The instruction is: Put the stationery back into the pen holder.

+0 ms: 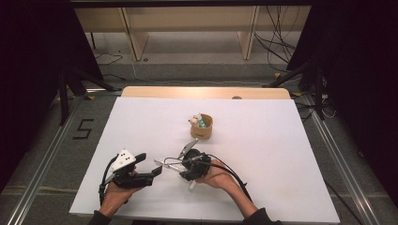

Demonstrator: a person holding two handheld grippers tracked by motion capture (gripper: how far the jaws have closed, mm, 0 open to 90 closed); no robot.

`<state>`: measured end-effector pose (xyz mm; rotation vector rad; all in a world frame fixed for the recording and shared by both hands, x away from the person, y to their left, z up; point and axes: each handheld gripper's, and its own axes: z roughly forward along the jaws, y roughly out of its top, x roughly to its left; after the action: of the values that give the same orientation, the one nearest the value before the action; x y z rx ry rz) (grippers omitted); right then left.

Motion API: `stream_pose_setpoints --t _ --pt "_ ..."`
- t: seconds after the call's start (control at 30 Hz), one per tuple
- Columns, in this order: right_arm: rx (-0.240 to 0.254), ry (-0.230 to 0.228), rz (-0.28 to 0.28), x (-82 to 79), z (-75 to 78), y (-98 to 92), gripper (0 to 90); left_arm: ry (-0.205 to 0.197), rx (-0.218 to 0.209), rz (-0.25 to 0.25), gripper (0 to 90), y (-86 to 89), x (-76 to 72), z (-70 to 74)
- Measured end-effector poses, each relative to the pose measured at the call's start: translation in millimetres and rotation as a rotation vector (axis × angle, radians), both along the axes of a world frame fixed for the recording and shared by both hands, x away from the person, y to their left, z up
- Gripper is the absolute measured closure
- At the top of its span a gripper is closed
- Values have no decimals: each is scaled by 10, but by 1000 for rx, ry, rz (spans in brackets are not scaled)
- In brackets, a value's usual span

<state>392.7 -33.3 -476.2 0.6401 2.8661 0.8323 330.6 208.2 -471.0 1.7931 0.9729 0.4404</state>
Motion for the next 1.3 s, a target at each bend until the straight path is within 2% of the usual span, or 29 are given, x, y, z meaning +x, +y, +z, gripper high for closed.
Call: stream_pose_setpoints --t 0.33,0.67,0.97,1.3 --pt "-33 -30 8 -39 6 21 730 2 -4 1 157 -4 -1 1" --pt "-75 -10 1 -28 35 73 801 2 -4 -1 157 -2 -4 5" --pt "-67 -9 9 -18 38 57 811 2 -6 1 157 -3 -3 5" --pt "-8 -28 8 -14 105 7 813 1 -8 3 157 5 -2 8"
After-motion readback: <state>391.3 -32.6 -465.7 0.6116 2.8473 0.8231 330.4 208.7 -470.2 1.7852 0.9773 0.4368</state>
